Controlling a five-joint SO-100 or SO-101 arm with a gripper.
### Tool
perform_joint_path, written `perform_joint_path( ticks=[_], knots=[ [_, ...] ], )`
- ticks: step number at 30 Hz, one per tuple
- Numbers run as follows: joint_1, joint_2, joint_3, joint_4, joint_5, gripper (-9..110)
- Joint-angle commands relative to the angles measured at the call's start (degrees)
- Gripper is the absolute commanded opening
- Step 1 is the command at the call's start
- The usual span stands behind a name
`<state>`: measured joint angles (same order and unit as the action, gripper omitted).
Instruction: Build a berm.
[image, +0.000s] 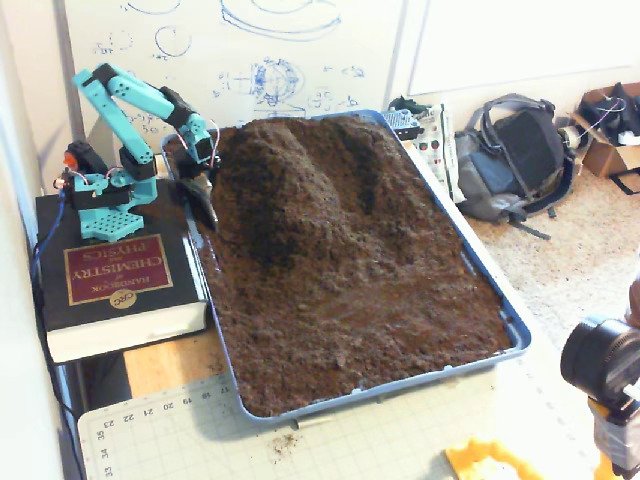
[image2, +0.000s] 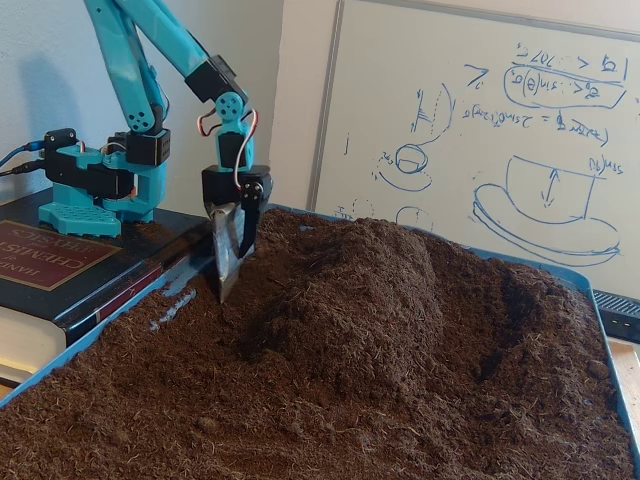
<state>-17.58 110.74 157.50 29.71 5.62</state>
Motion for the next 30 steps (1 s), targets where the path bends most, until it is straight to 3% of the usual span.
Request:
perform_joint_path(
  ticks=[1,21,30],
  knots=[
    [-1.0,-0.8,-6.2,-3.3,0.3,0],
    [1.6,-1.1,-27.0,-3.5,0.4,1],
    [4.0,-0.1,-28.0,-3.5,1.7,1]
  ],
)
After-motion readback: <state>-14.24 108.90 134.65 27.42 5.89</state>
